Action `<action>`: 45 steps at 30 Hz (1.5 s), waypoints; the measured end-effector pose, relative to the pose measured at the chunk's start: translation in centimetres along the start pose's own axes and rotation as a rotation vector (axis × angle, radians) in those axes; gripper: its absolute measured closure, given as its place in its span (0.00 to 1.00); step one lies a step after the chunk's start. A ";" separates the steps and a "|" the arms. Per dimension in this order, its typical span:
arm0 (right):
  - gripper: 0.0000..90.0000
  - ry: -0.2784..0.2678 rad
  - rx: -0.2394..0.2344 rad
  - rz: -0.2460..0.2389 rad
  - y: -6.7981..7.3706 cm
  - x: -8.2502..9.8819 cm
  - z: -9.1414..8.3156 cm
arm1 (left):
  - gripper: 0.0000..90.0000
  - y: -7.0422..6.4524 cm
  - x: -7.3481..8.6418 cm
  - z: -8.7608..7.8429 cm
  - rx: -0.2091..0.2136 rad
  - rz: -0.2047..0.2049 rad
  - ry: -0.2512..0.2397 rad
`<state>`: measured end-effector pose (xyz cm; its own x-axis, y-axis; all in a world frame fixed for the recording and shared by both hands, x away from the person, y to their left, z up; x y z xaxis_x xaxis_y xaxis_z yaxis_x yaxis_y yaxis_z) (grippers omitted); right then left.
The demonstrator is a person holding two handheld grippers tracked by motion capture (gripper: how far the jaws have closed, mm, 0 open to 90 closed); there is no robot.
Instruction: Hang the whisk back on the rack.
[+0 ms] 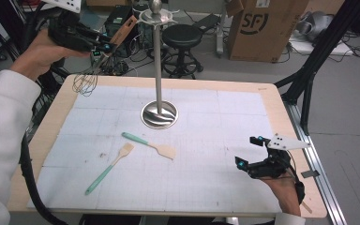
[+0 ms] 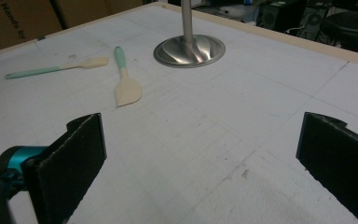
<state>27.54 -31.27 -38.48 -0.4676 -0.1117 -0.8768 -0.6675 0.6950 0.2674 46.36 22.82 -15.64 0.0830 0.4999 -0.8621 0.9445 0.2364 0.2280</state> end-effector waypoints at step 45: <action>0.00 -0.015 -0.007 0.007 -0.2 0.2 -0.3 | 0.59 -1.4 -0.7 6.4 -0.022 -0.014 0.083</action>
<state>27.47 -31.66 -38.60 -0.4639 -0.0960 -0.8807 -0.6682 0.6906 0.2767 47.02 16.82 -18.19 0.0425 0.5632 -0.8252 0.9380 0.2618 0.2270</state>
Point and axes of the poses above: each handheld gripper's, and its own axes: z roughly forward along the jaws, x roughly out of its underside, y roughly to its left, the point moved 1 cm from there along z, roughly forward along the jaws, and after that the axes turned 11 degrees about z, right-handed, at the moved point
